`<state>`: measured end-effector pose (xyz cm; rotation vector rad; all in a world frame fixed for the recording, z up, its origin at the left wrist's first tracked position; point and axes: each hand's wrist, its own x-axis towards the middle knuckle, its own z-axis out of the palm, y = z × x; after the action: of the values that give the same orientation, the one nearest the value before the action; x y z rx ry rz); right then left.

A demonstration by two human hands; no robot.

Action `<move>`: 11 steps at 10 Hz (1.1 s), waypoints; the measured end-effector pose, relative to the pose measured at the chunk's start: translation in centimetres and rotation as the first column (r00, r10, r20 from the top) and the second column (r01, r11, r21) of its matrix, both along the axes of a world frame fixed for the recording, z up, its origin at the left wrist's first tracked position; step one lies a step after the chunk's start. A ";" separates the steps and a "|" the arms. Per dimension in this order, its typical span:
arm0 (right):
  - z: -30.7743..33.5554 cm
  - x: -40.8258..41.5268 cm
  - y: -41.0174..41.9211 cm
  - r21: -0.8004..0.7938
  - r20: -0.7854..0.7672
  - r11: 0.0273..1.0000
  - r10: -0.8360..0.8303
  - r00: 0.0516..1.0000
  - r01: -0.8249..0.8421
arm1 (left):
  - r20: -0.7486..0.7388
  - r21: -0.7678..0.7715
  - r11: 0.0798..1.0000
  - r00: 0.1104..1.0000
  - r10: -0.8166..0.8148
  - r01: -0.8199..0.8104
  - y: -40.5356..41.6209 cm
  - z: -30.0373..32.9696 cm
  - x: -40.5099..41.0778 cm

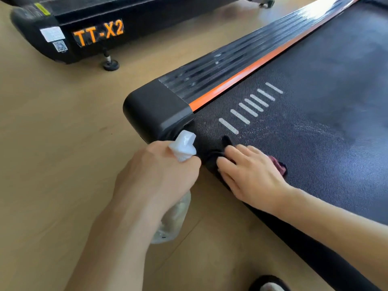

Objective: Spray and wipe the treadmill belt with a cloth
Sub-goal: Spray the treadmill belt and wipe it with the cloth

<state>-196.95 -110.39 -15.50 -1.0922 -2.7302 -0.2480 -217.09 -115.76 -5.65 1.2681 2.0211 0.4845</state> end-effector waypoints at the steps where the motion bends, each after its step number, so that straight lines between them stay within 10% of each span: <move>1: 0.5 4.1 -4.3 -0.022 0.084 0.999 0.045 0.995 -0.043 | -0.005 -0.009 1.000 1.000 0.015 -0.015 -0.4 0.2 -1.3; 5: -0.4 -1.5 0.0 0.010 0.055 1.000 0.019 0.998 -0.019 | -0.070 0.048 0.996 0.995 -0.071 0.074 -0.2 -0.3 -0.3; 9: -1.4 -9.0 4.7 0.124 0.404 0.974 0.124 0.906 -0.189 | -0.051 0.064 0.998 0.998 0.023 -0.020 -0.4 0.0 -1.5; 11: -1.2 0.7 -2.9 0.013 0.258 0.987 0.151 0.954 -0.160 | -0.031 0.096 0.995 0.999 0.027 -0.024 -1.0 0.6 -3.1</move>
<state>-196.26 -113.32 -16.69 -0.8836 -3.0081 -0.4386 -220.16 -116.77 -5.09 1.3158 2.0647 0.5831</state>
